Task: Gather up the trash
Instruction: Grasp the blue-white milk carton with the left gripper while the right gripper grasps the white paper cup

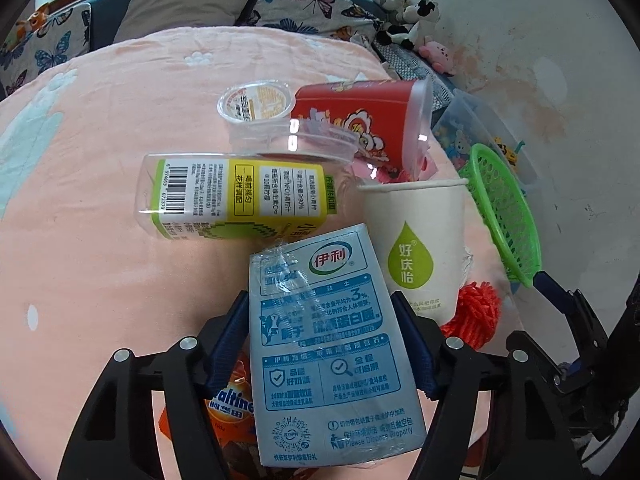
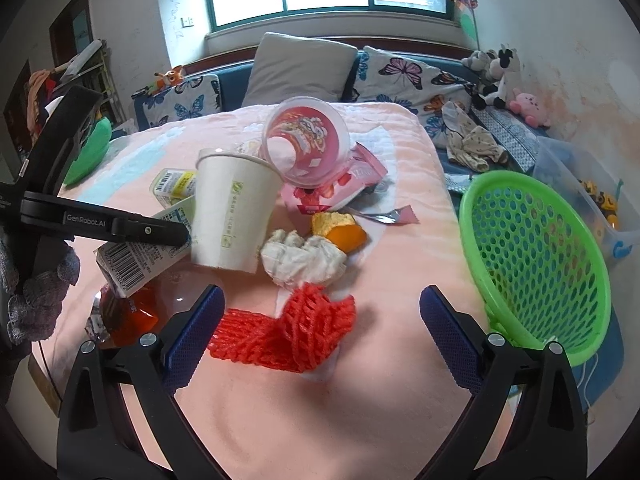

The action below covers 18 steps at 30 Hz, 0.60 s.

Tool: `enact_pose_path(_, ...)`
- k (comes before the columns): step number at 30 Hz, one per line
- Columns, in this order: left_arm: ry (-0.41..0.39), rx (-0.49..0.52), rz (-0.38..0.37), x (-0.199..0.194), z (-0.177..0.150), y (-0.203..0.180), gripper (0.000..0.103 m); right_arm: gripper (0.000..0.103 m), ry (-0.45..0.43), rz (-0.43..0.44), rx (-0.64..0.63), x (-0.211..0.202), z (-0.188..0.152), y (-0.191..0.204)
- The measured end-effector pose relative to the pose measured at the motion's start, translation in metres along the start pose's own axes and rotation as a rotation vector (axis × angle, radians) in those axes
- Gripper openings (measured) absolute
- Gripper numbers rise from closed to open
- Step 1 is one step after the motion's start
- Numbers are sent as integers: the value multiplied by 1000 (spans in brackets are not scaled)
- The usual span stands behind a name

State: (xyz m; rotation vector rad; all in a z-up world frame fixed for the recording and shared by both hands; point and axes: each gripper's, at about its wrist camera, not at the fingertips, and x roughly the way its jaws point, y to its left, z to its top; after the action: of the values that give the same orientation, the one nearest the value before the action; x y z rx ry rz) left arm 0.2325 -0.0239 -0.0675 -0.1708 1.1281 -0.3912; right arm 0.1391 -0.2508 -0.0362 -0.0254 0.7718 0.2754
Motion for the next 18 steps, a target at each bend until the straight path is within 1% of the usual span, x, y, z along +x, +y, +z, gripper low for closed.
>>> enact_pose_path(2, -22, 0, -2, -10, -1, -1, 67, 95, -2, 14, -4, 0, 3, 2)
enact_pose_path(4, -51, -1, -12, -25, -8, 3, 67, 94, 0, 47, -2, 1, 6, 4)
enact_pose_path(8, -106, 7, 3, -44, -13, 4, 67, 92, 9, 102, 11, 7, 15, 9)
enact_pose_path(11, -144, -9, 5, -59, -13, 8, 67, 89, 19, 140, 15, 13, 23, 17)
enact_pose_path(16, -195, -27, 1, -83, -20, 18, 67, 88, 37, 206, 26, 31, 37, 32)
enact_pose_path(18, -208, -30, 3, -88, -23, 19, 67, 87, 42, 211, 29, 38, 41, 37)
